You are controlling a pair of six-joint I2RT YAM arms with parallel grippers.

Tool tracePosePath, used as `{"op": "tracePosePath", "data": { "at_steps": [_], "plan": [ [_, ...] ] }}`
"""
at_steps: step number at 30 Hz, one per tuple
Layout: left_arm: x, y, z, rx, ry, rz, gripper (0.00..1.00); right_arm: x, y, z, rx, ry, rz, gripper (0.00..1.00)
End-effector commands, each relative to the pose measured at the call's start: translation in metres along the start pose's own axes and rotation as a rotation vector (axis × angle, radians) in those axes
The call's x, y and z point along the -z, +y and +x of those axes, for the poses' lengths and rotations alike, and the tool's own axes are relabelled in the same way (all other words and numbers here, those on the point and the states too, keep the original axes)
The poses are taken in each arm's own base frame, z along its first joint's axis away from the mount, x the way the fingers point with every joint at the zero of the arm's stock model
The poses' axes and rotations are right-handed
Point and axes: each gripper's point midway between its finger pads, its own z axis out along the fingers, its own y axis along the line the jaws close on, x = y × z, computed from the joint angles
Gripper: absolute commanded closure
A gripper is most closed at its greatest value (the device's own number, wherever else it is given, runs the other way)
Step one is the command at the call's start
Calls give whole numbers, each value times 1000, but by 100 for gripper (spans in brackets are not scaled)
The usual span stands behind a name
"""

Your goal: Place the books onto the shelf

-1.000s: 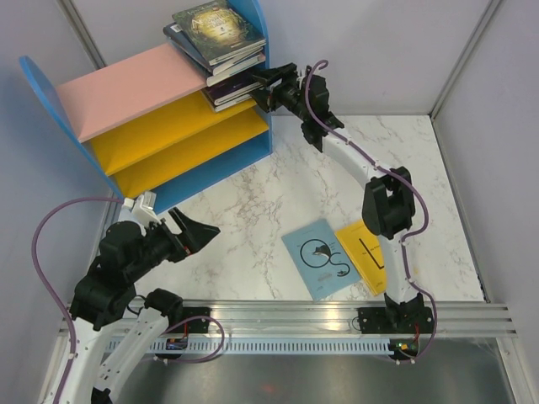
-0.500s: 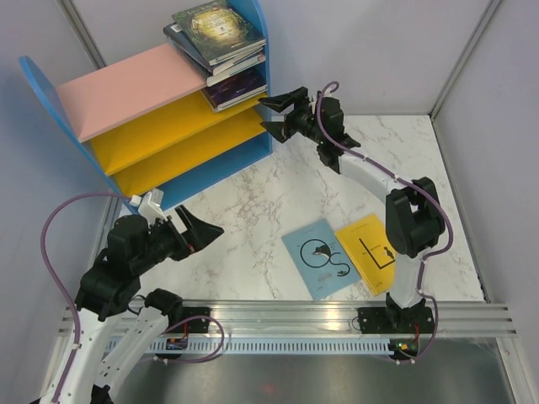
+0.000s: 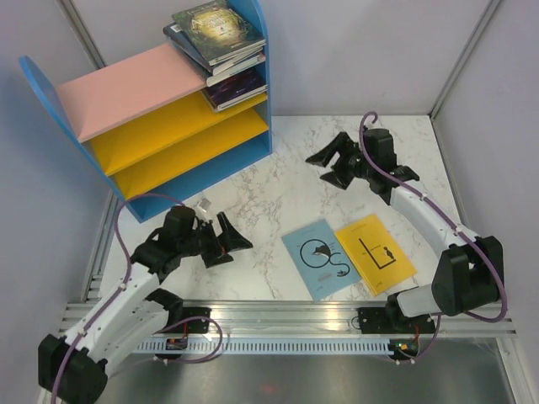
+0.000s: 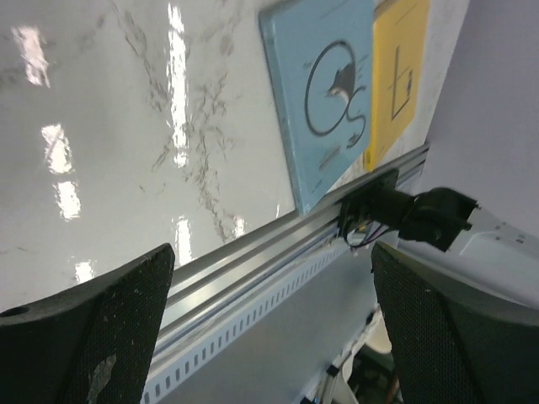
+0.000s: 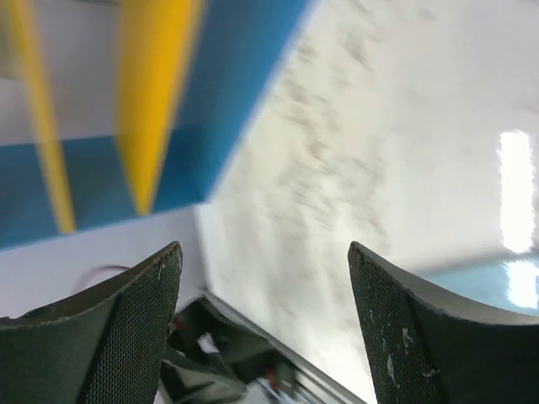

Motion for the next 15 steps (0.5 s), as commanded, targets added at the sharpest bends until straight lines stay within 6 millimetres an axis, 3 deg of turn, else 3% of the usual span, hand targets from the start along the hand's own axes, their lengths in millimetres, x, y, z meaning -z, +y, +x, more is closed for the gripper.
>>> {"op": "tracePosePath", "data": {
  "at_steps": [1, 2, 3, 4, 6, 8, 9, 11, 15],
  "plan": [
    [-24, -27, 15, -34, 72, 117, 0, 35, -102, 54, 147, 176, 362, 17],
    [-41, -17, 19, -24, 91, 59, 0, 41, -118, 57, 161, 179, 418, 17],
    [-49, -23, 34, -56, 133, 66, 0, 51, -140, 70, 170, 231, 482, 17],
    [-59, -31, 35, -45, 136, 87, 0, 56, -148, 76, 180, 246, 503, 17],
    [-83, -23, 53, -13, 207, 45, 0, 66, -173, 92, 175, 295, 559, 17],
    [-97, -36, 54, 22, 207, 108, 0, 73, -187, 102, 185, 320, 585, 18],
    [-109, -26, 64, 43, 234, 77, 0, 78, -200, 110, 181, 341, 612, 18],
    [-120, -29, 64, 62, 228, 80, 0, 86, -215, 121, 184, 364, 640, 18],
    [-145, -26, 68, 52, 228, 24, 0, 98, -231, 131, 206, 380, 665, 18]
  ]
}}
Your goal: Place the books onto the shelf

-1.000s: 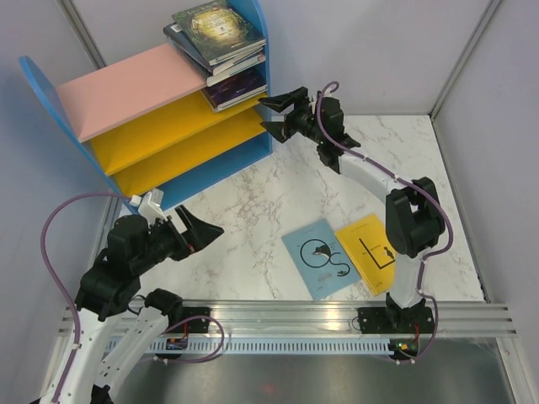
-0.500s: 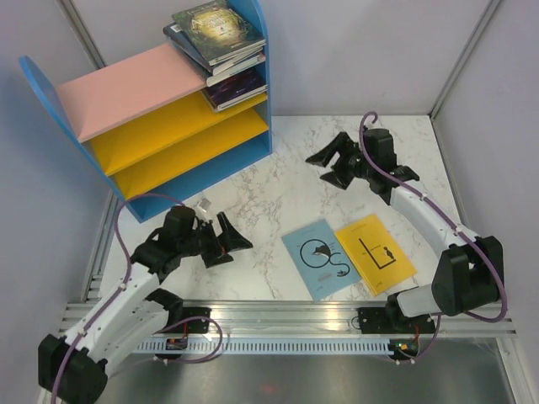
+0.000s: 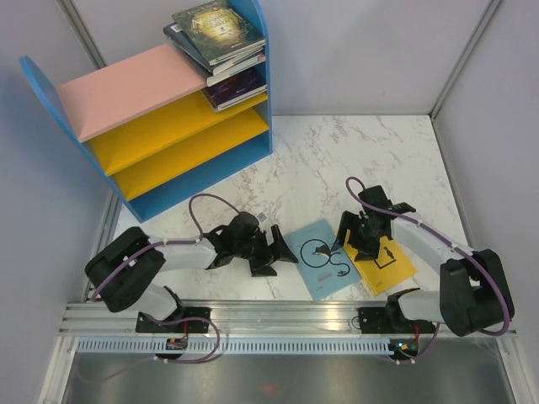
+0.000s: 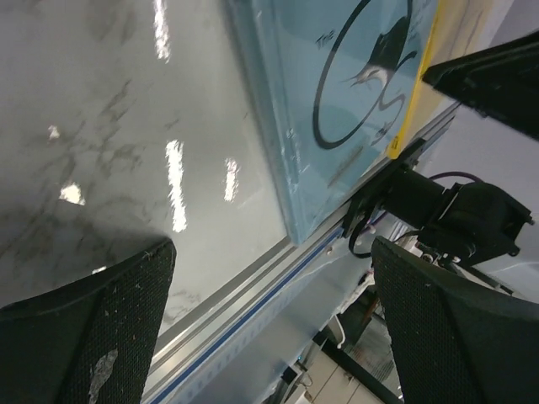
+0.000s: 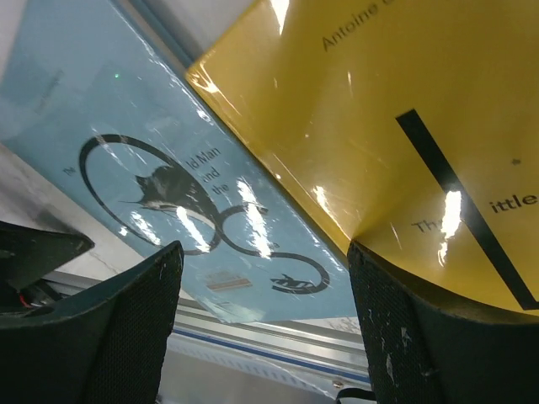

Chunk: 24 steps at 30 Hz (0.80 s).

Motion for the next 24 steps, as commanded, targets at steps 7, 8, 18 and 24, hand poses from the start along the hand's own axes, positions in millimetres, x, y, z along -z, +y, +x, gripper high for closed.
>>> {"op": "tracePosePath", "data": {
  "at_steps": [7, 8, 18, 24],
  "plan": [
    [-69, -5, -8, 100, -35, -26, 0, -6, -18, 16, 85, 7, 15, 20],
    [-75, -5, -4, 108, -21, -23, 0, -7, -19, 18, 82, 16, 18, 20],
    [-81, -64, -15, 130, -63, 241, 2, -22, -15, 46, 27, 119, -47, 22],
    [-70, -102, -25, 76, -94, 336, 17, -23, -8, 52, -3, 137, -87, 23]
  ]
}}
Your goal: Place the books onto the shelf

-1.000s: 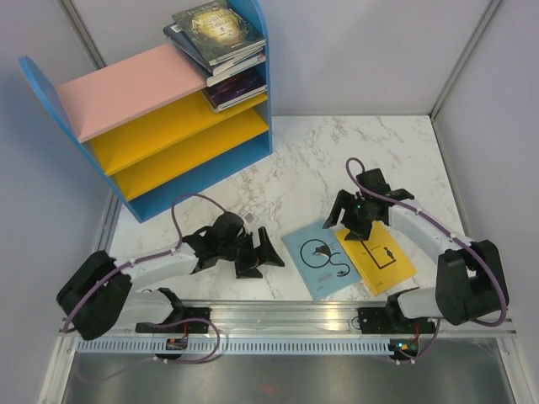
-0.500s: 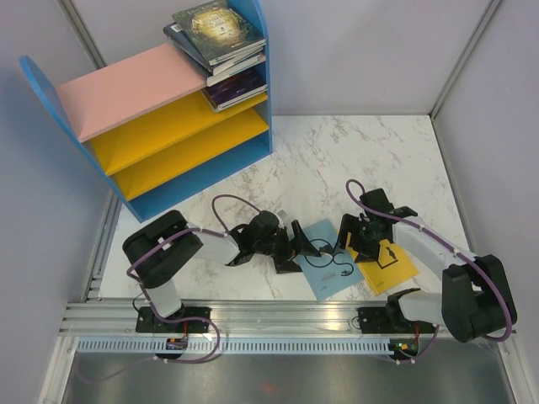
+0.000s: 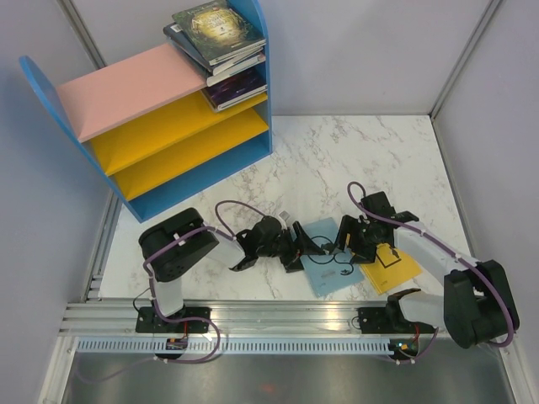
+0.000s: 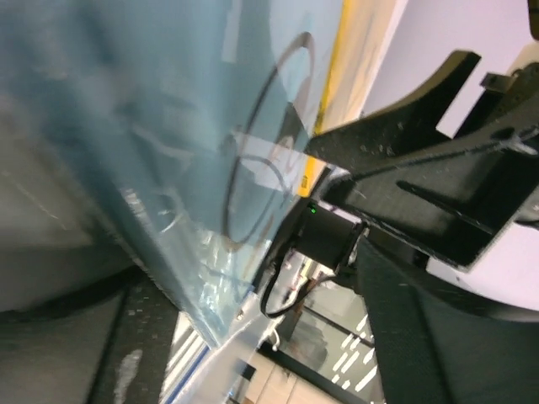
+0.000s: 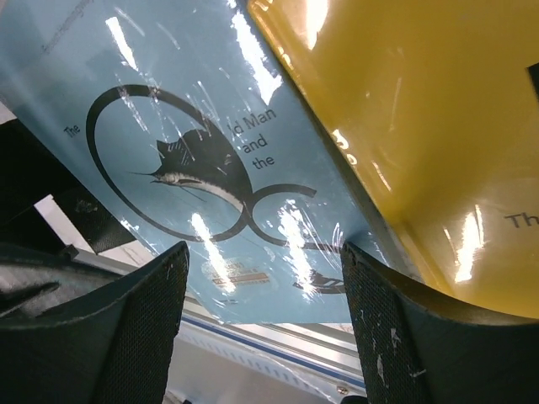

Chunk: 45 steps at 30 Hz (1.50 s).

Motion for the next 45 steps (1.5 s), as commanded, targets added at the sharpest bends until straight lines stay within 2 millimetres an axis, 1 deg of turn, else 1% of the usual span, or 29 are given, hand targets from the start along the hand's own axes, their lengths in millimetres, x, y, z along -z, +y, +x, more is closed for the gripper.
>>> {"op": "tracePosePath", "data": {
  "at_steps": [1, 2, 3, 4, 5, 6, 7, 8, 9, 10, 11, 12, 15, 16, 18, 19, 20, 21, 22, 23, 25, 26, 27, 28, 30, 31, 34, 35, 45],
  "plan": [
    [-2, -32, -15, -39, -77, 81, 22, -17, -4, 30, -34, 113, -24, 23],
    [-3, -36, -15, -45, -76, 94, 36, -15, 4, 27, -41, 104, -52, 23],
    [-3, -39, -14, -49, -72, 109, 43, -13, 10, 24, -46, 99, -77, 23],
    [-4, -39, -14, -50, -66, 117, 48, -9, 21, 25, -51, 109, -128, 23],
    [-4, -40, -13, -50, -62, 127, 55, -3, 33, 17, -52, 76, -178, 24],
    [-3, -50, -12, -53, -57, 180, 58, 2, 43, 16, -55, 73, -222, 24],
    [-5, -49, -12, -48, -52, 193, 62, 8, 53, 10, -48, 43, -262, 23],
    [-4, -53, -12, -46, -50, 224, 70, 16, 61, 6, -41, 15, -301, 23],
    [-1, -66, -11, -40, -47, 291, 73, 21, 68, 4, -57, 7, -329, 23],
    [-2, -65, -10, -34, -34, 309, 79, 27, 77, 2, -52, -3, -371, 23],
    [-2, -68, -8, -28, -26, 330, 93, 34, 83, 0, -49, -18, -402, 23],
    [3, -79, -7, -24, -24, 380, 98, 39, 88, -2, -57, -26, -421, 23],
    [11, -81, -7, -19, -24, 394, 98, 66, 111, -17, -23, -103, -490, 19],
    [14, -78, -7, -17, -27, 373, 98, 82, 124, -27, -4, -146, -521, 18],
    [30, -78, -12, -30, -55, 356, 98, 99, 137, -37, -1, -190, -550, 15],
    [34, -59, -20, 4, -80, 289, 98, 114, 149, -45, 13, -222, -577, 14],
    [42, -59, -25, 12, -100, 284, 98, 118, 153, -50, 5, -233, -579, 14],
    [57, -75, -28, 7, -123, 324, 98, 120, 156, -53, -2, -241, -580, 14],
    [64, -76, -34, 12, -142, 326, 98, 125, 160, -57, -18, -244, -589, 14],
    [73, -74, -46, 31, -174, 312, 98, 123, 161, -59, -34, -239, -585, 13],
    [95, -95, -54, 10, -205, 354, 98, 123, 163, -62, -54, -246, -593, 14],
    [104, -103, -65, 5, -239, 367, 98, 124, 164, -63, -72, -248, -598, 14],
    [107, -98, -70, 9, -253, 327, 98, 124, 164, -64, -85, -251, -601, 14],
    [120, -112, -73, -13, -276, 356, 98, 123, 163, -65, -97, -258, -605, 14],
    [131, -119, -86, -20, -318, 340, 98, 122, 163, -64, -129, -252, -608, 14],
    [140, -129, -93, -30, -338, 359, 98, 119, 162, -63, -136, -250, -604, 14],
    [148, -134, -99, -37, -354, 350, 98, 118, 160, -65, -158, -260, -601, 14],
    [155, -143, -103, -52, -370, 362, 98, 119, 160, -66, -164, -269, -600, 14],
    [181, -147, -119, -117, -440, 290, 98, 125, 168, -66, -185, -279, -612, 15]
  ]
}}
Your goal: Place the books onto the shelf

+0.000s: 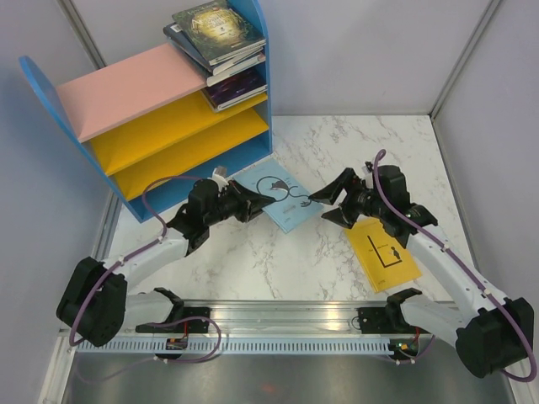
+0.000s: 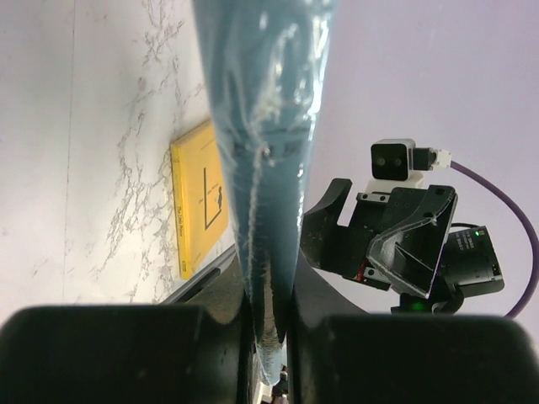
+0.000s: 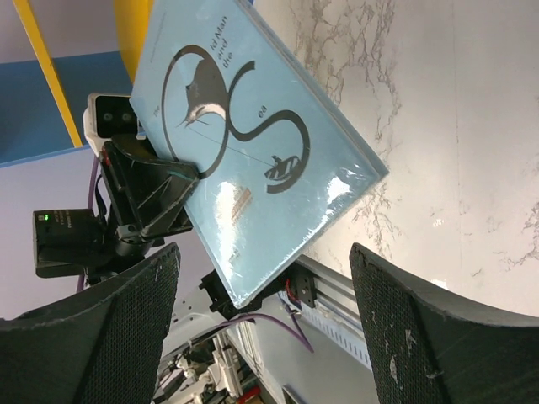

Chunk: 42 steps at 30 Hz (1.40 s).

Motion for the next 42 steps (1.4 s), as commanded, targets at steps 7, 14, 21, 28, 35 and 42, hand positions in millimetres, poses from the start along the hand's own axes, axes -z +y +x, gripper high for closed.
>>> {"op": "tracePosePath", "data": {
  "at_steps": [7, 14, 21, 28, 35, 42],
  "plan": [
    [20, -68, -3, -139, -3, 169, 98, -6, 16, 5, -5, -31, -31, 16],
    [31, -80, 2, -75, 1, 250, 98, -20, 24, 6, -21, -39, -55, 16],
    [42, -101, 0, -46, -17, 321, 98, -27, 30, 8, -26, -45, -55, 17],
    [46, -93, 1, 9, -21, 334, 98, -20, 59, -6, -83, -133, -198, 35],
    [46, -82, 1, 54, -28, 329, 98, -12, 89, -13, -142, -167, -363, 72],
    [38, -76, 12, 49, 61, 293, 96, -9, 109, -14, -149, -167, -466, 100]
  ]
}}
